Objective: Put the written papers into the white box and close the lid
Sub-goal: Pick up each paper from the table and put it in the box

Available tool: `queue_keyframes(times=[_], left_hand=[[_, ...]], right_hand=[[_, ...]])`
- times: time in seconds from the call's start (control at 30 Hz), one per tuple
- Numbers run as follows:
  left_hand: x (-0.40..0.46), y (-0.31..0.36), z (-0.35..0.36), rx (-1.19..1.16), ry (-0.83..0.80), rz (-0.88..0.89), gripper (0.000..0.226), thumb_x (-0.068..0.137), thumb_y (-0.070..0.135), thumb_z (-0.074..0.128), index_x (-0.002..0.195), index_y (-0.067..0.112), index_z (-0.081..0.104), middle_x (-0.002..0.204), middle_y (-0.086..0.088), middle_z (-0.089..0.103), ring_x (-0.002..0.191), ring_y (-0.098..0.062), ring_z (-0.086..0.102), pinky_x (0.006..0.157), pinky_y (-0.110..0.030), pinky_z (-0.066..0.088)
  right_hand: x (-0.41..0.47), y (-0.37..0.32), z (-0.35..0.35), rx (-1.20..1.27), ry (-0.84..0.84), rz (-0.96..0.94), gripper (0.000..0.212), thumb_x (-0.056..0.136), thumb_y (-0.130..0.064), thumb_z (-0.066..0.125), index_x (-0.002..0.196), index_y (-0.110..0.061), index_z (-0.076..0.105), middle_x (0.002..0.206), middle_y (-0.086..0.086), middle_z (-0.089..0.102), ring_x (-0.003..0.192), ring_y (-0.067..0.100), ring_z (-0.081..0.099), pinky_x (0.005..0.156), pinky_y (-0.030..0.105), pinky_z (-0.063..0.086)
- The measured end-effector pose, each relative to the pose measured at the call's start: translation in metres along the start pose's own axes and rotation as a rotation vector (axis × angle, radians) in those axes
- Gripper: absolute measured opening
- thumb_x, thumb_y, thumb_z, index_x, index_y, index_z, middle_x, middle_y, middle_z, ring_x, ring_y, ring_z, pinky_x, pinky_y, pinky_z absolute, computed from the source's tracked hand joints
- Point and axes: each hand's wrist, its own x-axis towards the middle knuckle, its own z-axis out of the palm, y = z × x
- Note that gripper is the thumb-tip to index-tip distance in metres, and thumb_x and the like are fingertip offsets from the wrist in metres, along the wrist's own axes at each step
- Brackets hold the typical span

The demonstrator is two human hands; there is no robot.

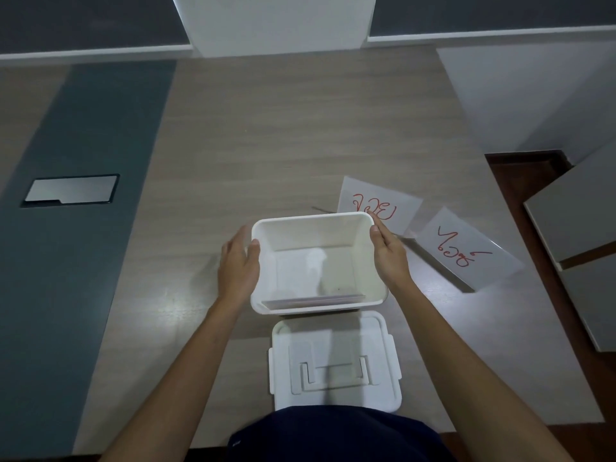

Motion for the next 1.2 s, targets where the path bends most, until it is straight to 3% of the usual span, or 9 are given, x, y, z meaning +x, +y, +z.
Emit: queue_keyframes(times=[0.13,0.27,0.4,0.6,0.7,0.8,0.93,1.07,1.2], left_hand=[[-0.005,-0.004,0.008,-0.262,-0.095,-0.076,0.044,0.102,0.034,0.031,0.145,0.033,0.039,0.145,0.011,0.047,0.127,-0.005,0.043,0.101,-0.023,0.030],[-0.005,-0.002,0.007,-0.352,-0.112,-0.090,0.043,0.103,0.034,0.031,0.145,0.036,0.038,0.140,0.020,0.044,0.125,0.003,0.038,0.104,-0.020,0.028],[-0.004,-0.004,0.009,-0.357,-0.084,-0.114,0.041,0.103,0.032,0.033,0.142,0.031,0.044,0.130,0.019,0.049,0.120,-0.001,0.044,0.100,-0.021,0.031],[0.000,-0.009,0.014,-0.379,-0.059,-0.117,0.039,0.102,0.032,0.036,0.138,0.027,0.050,0.132,0.013,0.055,0.122,-0.007,0.049,0.104,-0.025,0.035],[-0.001,-0.009,0.013,-0.384,-0.047,-0.131,0.039,0.102,0.033,0.037,0.138,0.027,0.049,0.128,0.015,0.054,0.120,-0.005,0.048,0.100,-0.023,0.033],[-0.001,-0.007,0.014,-0.391,-0.036,-0.140,0.039,0.102,0.031,0.037,0.139,0.026,0.048,0.125,0.016,0.051,0.118,-0.003,0.046,0.098,-0.020,0.030],[-0.001,-0.007,0.014,-0.397,-0.033,-0.131,0.039,0.102,0.030,0.037,0.139,0.024,0.049,0.125,0.016,0.052,0.117,-0.003,0.046,0.097,-0.019,0.031],[-0.001,-0.006,0.014,-0.395,-0.032,-0.124,0.037,0.102,0.029,0.038,0.137,0.025,0.051,0.122,0.016,0.054,0.117,-0.003,0.048,0.096,-0.020,0.031],[-0.001,-0.007,0.013,-0.386,-0.034,-0.115,0.038,0.102,0.032,0.038,0.137,0.025,0.051,0.123,0.016,0.054,0.116,-0.005,0.048,0.096,-0.020,0.031]], right_hand=[[0.001,-0.005,0.000,0.010,-0.007,0.002,0.035,0.103,-0.028,0.043,0.135,-0.033,0.057,0.139,-0.014,0.054,0.128,0.002,0.044,0.107,0.023,0.031],[0.016,-0.020,-0.003,-0.063,0.045,0.032,0.030,0.098,-0.019,0.049,0.124,-0.023,0.065,0.125,-0.004,0.064,0.116,0.014,0.056,0.094,0.026,0.042],[0.045,-0.032,-0.006,-0.352,0.162,-0.159,0.033,0.093,-0.024,0.058,0.126,-0.018,0.061,0.125,0.003,0.062,0.119,0.023,0.054,0.101,0.035,0.044],[0.102,-0.041,-0.013,-0.885,0.145,-0.281,0.061,0.088,-0.018,0.068,0.143,-0.009,0.043,0.147,0.013,0.046,0.145,0.036,0.021,0.118,0.044,0.018],[0.118,-0.036,-0.014,-0.994,0.116,-0.200,0.056,0.086,-0.022,0.071,0.138,-0.013,0.052,0.132,0.015,0.061,0.130,0.038,0.043,0.112,0.045,0.027],[0.119,-0.031,-0.011,-0.989,0.166,-0.227,0.037,0.086,-0.014,0.069,0.123,-0.013,0.065,0.111,0.016,0.072,0.103,0.037,0.061,0.097,0.042,0.042],[0.110,-0.030,-0.008,-0.865,0.224,-0.276,0.028,0.087,-0.003,0.061,0.112,-0.010,0.072,0.098,0.019,0.074,0.091,0.037,0.065,0.075,0.039,0.054],[0.097,-0.056,-0.004,-0.718,0.324,-0.393,0.023,0.089,-0.005,0.064,0.110,-0.011,0.072,0.099,0.015,0.073,0.091,0.033,0.064,0.072,0.030,0.046],[0.063,-0.107,0.006,-0.492,0.379,-0.666,0.019,0.088,-0.005,0.066,0.104,-0.010,0.073,0.099,0.007,0.075,0.090,0.028,0.064,0.079,0.033,0.048]])
